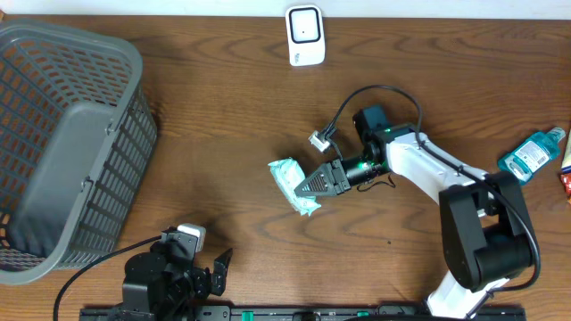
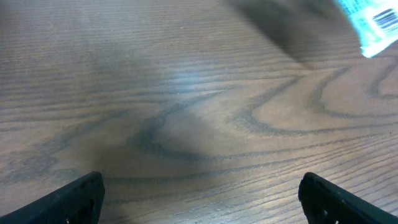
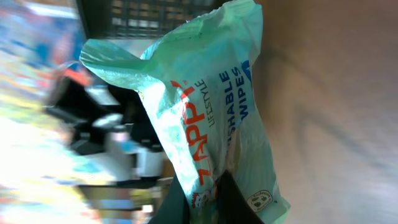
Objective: Scan the item barcode
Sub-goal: 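Lift the wipes packet with the right gripper and reorient it, then raise the wipes packet up to the white scanner window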
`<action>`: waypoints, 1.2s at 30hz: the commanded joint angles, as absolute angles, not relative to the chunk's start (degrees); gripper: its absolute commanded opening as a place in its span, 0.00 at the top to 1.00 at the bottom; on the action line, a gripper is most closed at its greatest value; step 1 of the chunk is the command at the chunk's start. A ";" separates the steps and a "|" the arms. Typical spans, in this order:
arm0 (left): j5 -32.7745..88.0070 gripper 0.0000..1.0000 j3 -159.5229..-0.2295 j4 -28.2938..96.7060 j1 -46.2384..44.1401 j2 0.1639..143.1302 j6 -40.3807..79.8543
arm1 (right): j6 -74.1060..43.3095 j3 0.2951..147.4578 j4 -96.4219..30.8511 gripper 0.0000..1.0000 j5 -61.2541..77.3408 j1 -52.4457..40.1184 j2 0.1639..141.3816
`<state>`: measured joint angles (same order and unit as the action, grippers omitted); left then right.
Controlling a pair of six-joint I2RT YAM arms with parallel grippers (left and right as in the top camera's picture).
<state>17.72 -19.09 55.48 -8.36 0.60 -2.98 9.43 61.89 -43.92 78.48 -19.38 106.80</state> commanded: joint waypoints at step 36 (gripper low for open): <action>17.98 0.01 -19.18 56.16 -8.40 0.34 -2.90 | 20.32 64.10 -31.77 0.99 74.50 -12.99 106.72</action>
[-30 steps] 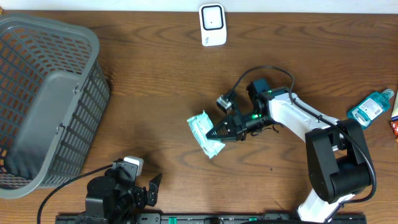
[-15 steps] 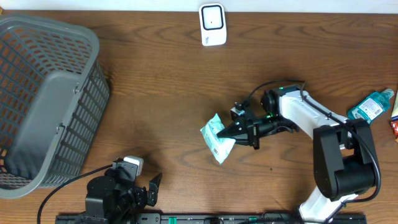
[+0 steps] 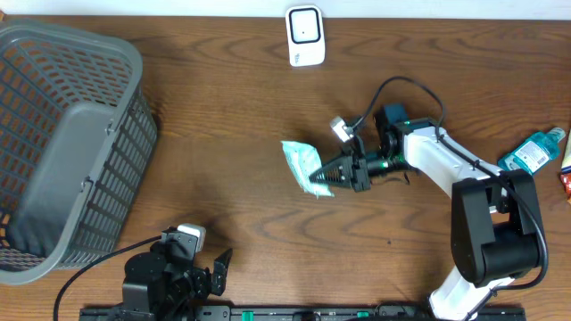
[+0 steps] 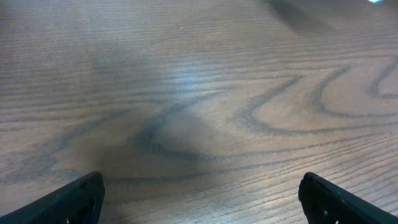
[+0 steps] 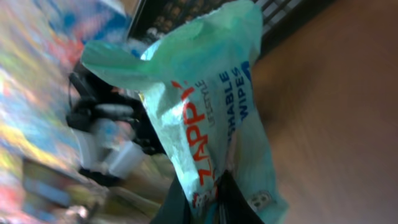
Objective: Scan the item barcode
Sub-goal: 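Raise the wipes packet up to the white scanner window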
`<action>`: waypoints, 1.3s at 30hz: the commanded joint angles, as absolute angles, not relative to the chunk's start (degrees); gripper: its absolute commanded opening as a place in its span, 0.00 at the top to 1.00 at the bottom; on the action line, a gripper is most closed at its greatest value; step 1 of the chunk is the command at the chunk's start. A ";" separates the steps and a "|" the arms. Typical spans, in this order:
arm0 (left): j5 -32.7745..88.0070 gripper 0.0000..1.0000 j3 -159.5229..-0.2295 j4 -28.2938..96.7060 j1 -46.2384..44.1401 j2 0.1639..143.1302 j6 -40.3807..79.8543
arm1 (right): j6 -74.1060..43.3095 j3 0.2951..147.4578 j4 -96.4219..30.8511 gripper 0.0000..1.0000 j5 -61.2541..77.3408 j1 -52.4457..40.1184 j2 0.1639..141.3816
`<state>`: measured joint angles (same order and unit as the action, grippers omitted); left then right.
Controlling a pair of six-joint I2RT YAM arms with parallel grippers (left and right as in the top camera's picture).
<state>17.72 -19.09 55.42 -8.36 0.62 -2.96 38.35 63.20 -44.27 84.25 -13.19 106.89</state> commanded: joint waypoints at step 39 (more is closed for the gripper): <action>17.98 0.01 -19.18 56.16 -8.38 0.34 -2.90 | 5.13 126.76 -4.49 0.99 -0.54 -22.68 147.59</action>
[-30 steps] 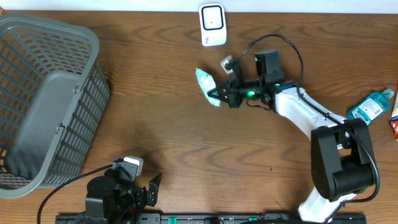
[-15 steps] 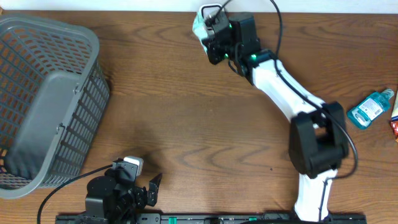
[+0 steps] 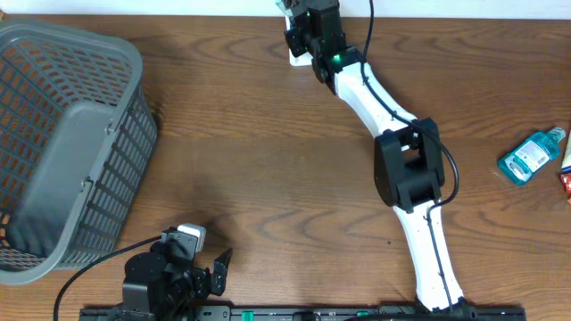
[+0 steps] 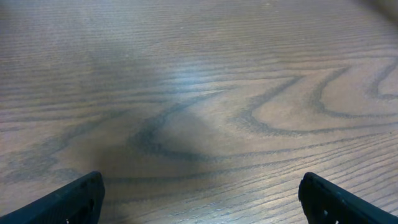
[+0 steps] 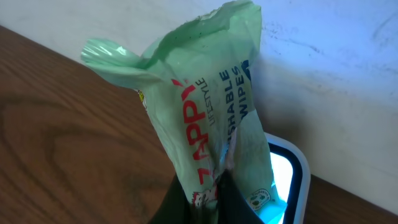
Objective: Scan the item barcode
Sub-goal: 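Raise the wipes packet up to the white scanner window, then carry the wipes packet right and drop it near the mouthwash bottle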
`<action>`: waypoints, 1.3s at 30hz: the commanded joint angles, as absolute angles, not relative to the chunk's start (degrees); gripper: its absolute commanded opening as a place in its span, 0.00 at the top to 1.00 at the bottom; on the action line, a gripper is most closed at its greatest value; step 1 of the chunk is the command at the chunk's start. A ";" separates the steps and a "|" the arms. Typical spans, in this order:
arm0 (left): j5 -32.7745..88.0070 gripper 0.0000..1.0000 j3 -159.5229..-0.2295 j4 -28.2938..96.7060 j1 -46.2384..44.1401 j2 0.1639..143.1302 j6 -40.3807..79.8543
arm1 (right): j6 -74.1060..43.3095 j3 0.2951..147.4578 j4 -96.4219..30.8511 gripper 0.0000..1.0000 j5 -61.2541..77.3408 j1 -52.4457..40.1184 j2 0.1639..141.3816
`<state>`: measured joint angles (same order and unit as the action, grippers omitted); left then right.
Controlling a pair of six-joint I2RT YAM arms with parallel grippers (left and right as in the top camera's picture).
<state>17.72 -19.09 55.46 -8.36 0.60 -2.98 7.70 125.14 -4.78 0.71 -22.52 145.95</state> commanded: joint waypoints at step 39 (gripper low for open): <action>17.98 0.00 -19.18 56.16 -8.40 0.34 -2.90 | -11.86 124.55 -62.52 0.01 -4.12 18.41 117.62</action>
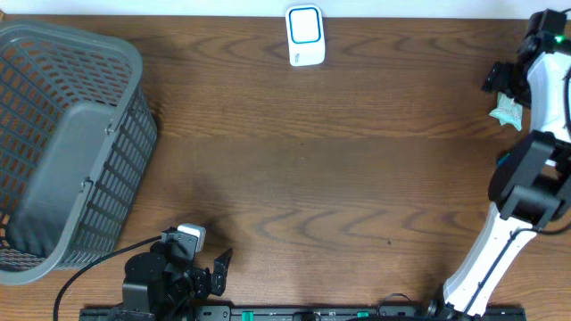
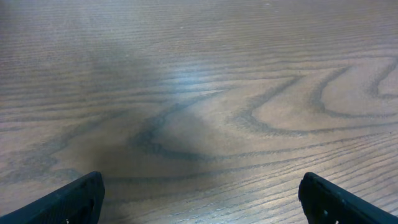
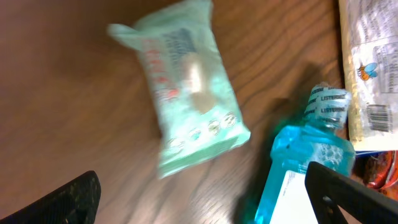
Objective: Scan the item barcode
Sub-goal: 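Carry the wipes packet right and drop it near the mouthwash bottle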
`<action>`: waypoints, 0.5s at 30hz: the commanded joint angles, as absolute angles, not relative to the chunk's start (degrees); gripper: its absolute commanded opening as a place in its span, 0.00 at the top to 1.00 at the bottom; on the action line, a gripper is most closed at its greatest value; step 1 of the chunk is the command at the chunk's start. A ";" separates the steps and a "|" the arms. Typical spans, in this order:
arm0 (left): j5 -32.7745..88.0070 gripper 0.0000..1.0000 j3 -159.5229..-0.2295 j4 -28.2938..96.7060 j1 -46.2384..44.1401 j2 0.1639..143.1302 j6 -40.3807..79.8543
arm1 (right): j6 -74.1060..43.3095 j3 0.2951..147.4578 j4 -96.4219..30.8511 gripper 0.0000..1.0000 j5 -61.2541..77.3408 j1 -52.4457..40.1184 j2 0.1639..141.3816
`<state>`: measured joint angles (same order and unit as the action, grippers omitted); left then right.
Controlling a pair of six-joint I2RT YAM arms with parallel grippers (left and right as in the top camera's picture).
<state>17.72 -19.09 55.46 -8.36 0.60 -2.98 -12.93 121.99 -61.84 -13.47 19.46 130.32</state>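
Note:
The pale green wipes pack (image 3: 186,106) lies flat on the wood at the far right of the table, small in the overhead view (image 1: 507,110). My right gripper (image 3: 211,199) hangs open above it with nothing between its fingers; from above it shows at the right edge (image 1: 504,87). The white barcode scanner (image 1: 304,36) stands at the back centre, its window lit blue. My left gripper (image 2: 202,199) is open low over bare wood at the front left (image 1: 214,270).
A blue mouthwash bottle (image 3: 305,162) lies just right of the wipes pack, with a printed snack packet (image 3: 368,68) beyond it. A grey plastic basket (image 1: 67,143) fills the left side of the table.
My right gripper was shut on the wipes pack, held upright at the scanner. Now the pack lies on the table at the far right and the gripper is open above it.
My right gripper held the wipes pack over the middle of the table, then slightly further back and right. Then it held the pack at the scanner at the back. Now the pack lies released beside the blue bottle. The left arm never moved.

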 commanded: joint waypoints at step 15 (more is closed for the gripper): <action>18.00 0.01 -19.18 56.16 -8.40 0.34 -2.90 | -11.94 124.53 -85.45 0.01 13.85 17.91 78.83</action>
